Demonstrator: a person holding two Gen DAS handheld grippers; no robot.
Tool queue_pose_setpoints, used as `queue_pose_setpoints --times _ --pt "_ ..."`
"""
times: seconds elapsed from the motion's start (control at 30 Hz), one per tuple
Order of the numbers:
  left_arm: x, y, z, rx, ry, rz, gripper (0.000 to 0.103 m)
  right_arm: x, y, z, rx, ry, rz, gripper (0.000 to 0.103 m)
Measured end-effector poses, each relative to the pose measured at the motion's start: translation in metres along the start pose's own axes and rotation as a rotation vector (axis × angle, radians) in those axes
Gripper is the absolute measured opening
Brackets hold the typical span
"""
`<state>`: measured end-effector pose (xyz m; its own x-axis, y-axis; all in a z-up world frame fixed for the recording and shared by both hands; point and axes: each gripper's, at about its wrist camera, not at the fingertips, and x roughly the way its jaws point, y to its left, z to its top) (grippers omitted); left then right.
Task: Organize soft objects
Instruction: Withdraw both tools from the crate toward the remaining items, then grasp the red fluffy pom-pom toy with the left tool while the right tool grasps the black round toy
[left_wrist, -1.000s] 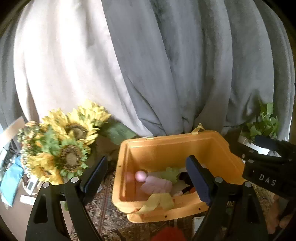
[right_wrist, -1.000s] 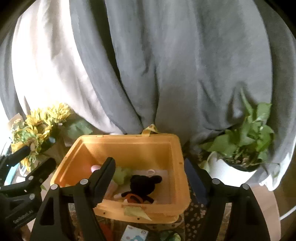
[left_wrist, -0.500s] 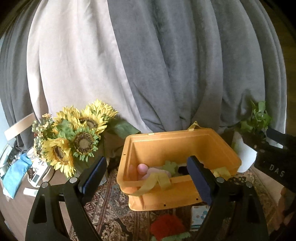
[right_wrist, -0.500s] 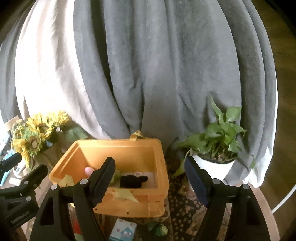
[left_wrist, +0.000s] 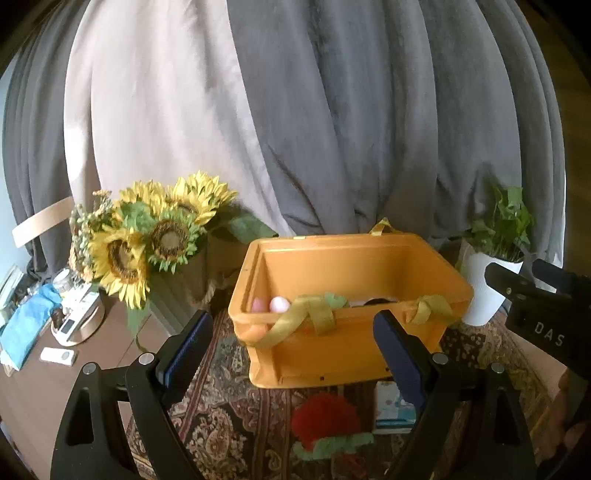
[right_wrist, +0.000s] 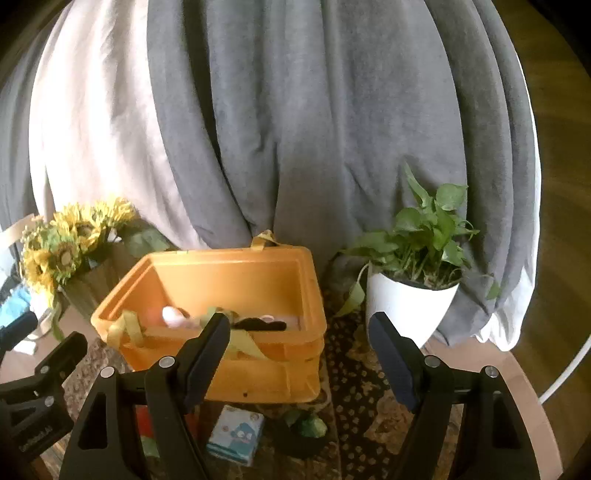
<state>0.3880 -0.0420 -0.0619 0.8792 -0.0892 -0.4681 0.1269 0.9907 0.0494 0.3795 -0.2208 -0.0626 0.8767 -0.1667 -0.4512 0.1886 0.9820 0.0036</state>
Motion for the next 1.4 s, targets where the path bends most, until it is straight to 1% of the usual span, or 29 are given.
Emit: queue_pose_setpoints --times 0.2,0.3,0.43,0.7,0.97,1.27,1.4 --pt "-0.003 0.0 -0.016 -0.006 0.017 -0.014 0.089 -0.003 -0.001 -0.016 -0.009 0.02 0.003 0.078" --pt "-0.003 -0.001 -0.026 0.001 0.029 -0.014 0.089 0.0 -0.003 -0.025 -0.004 0.055 0.01 0.078" --pt "0.001 -0.005 -0.037 0.02 0.067 -0.025 0.089 0.008 -0.007 -0.038 -0.002 0.111 0.01 0.078" --pt "0.011 -0.012 -0.056 0.052 0.121 -0.041 0.089 0.02 -0.009 -0.059 -0.007 0.186 0.012 0.078" --pt "0.033 -0.015 -0.075 0.046 0.212 -0.058 0.089 0.041 -0.013 -0.076 0.006 0.255 0.01 0.078" --pt "0.055 -0.019 -0.092 0.055 0.287 -0.072 0.089 0.061 -0.013 -0.093 0.0 0.319 0.016 0.078" --pt "0.068 -0.021 -0.101 0.049 0.336 -0.082 0.089 0.07 -0.013 -0.099 0.001 0.347 0.019 0.078"
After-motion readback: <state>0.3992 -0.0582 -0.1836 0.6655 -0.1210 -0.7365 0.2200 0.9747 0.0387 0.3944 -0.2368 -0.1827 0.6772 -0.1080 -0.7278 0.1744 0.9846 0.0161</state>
